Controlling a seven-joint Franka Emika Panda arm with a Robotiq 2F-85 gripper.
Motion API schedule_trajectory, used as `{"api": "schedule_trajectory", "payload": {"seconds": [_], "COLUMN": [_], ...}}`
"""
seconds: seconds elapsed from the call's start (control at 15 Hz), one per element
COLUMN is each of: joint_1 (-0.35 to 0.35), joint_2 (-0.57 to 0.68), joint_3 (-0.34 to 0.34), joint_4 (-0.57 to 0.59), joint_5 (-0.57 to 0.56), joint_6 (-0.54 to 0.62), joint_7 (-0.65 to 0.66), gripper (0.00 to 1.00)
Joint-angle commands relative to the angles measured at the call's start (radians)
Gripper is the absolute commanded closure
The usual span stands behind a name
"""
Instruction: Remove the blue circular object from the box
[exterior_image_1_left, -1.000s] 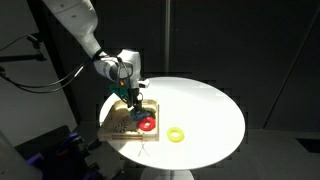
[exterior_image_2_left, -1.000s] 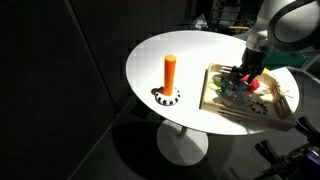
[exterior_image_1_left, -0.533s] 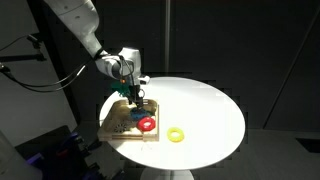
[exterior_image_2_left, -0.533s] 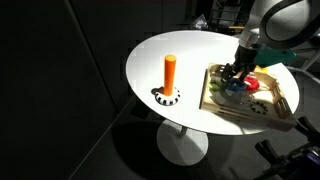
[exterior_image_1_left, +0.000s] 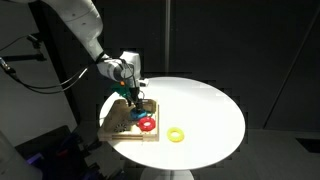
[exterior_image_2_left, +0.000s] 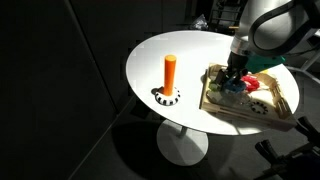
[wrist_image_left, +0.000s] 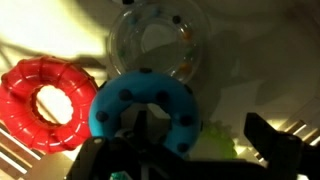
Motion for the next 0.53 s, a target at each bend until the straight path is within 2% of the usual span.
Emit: {"api": "schedule_trajectory", "payload": {"seconds": [0.0, 0.47], "joint_1": [0.02, 0.021], "joint_2": [0.032, -0.023], "joint_3": [-0.021, -0.046], "joint_4": [0.037, 0.056], "joint_5": [-0.026, -0.02], "joint_6": [-0.009, -0.074], "joint_7": [0.004, 0.031], "gripper": [0.34, 0.91]}}
